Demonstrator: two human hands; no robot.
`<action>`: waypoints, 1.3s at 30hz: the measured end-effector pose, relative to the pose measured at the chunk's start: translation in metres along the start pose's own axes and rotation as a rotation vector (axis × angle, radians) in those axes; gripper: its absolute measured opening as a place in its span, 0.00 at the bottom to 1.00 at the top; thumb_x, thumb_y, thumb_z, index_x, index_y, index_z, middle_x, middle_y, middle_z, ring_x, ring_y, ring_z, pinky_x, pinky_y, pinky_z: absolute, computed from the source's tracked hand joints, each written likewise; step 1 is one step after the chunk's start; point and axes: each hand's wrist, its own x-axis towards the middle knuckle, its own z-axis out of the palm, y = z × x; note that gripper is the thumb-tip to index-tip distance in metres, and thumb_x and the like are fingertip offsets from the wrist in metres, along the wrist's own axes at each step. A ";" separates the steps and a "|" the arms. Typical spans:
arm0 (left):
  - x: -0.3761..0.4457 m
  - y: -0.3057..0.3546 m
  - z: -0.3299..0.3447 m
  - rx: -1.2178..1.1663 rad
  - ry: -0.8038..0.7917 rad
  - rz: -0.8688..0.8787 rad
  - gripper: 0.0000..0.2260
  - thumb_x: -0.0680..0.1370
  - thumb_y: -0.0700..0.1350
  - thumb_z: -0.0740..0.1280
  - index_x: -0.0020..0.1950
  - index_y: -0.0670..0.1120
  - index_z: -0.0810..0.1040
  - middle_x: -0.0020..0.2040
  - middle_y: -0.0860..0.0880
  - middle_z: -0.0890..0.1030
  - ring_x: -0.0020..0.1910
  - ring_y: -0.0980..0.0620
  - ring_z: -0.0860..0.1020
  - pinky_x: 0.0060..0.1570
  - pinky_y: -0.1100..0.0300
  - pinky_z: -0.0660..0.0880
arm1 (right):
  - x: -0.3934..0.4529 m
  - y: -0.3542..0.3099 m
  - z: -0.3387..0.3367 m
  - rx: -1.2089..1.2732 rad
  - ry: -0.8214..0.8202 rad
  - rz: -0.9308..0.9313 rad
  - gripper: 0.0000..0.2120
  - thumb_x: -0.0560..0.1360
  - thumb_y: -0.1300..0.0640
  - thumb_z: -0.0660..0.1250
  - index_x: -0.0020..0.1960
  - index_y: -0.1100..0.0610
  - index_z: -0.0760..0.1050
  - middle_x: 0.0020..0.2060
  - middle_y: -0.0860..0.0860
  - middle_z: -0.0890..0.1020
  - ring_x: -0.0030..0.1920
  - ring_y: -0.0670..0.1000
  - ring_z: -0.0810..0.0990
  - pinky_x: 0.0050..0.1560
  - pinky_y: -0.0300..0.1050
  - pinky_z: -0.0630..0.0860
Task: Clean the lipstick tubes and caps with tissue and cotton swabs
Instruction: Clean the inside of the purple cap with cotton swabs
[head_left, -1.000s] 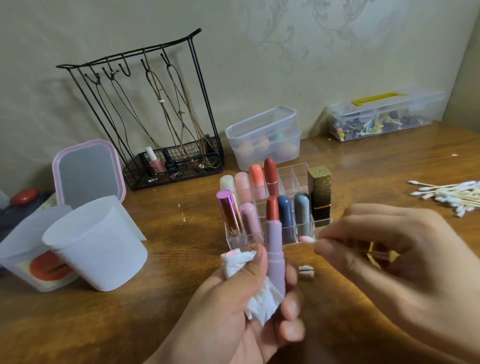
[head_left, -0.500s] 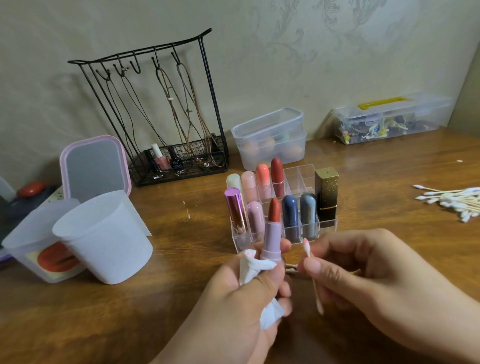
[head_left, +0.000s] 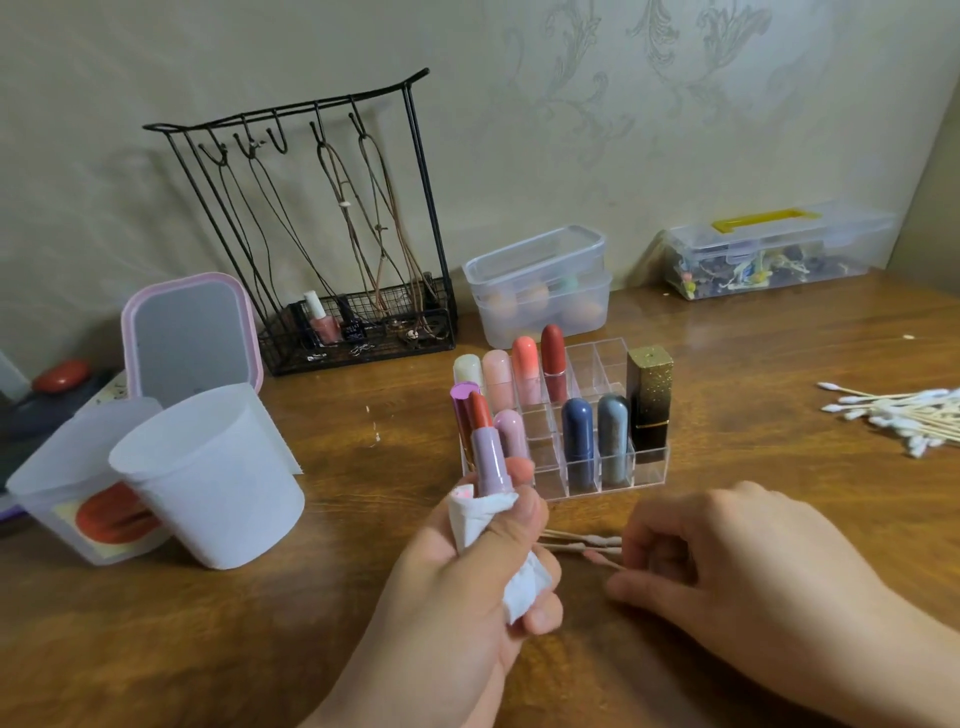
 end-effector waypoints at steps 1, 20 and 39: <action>0.001 0.000 -0.001 0.025 0.000 0.024 0.16 0.65 0.41 0.70 0.52 0.44 0.80 0.36 0.46 0.76 0.25 0.52 0.67 0.22 0.62 0.64 | 0.000 0.000 0.000 -0.009 0.011 -0.005 0.17 0.69 0.27 0.62 0.46 0.38 0.72 0.34 0.38 0.77 0.36 0.38 0.73 0.35 0.31 0.68; 0.010 -0.005 -0.010 0.225 -0.219 0.198 0.38 0.48 0.38 0.73 0.58 0.50 0.73 0.38 0.49 0.79 0.39 0.53 0.79 0.45 0.57 0.74 | -0.001 0.003 0.000 0.548 0.066 -0.213 0.12 0.66 0.41 0.63 0.36 0.48 0.77 0.24 0.49 0.73 0.26 0.43 0.67 0.27 0.38 0.64; 0.004 0.021 -0.017 0.137 -0.024 0.319 0.18 0.69 0.32 0.64 0.56 0.47 0.74 0.37 0.46 0.74 0.33 0.52 0.72 0.37 0.50 0.74 | 0.002 0.005 -0.019 0.097 -0.018 -0.172 0.10 0.69 0.34 0.66 0.42 0.39 0.77 0.35 0.34 0.77 0.36 0.43 0.76 0.30 0.33 0.68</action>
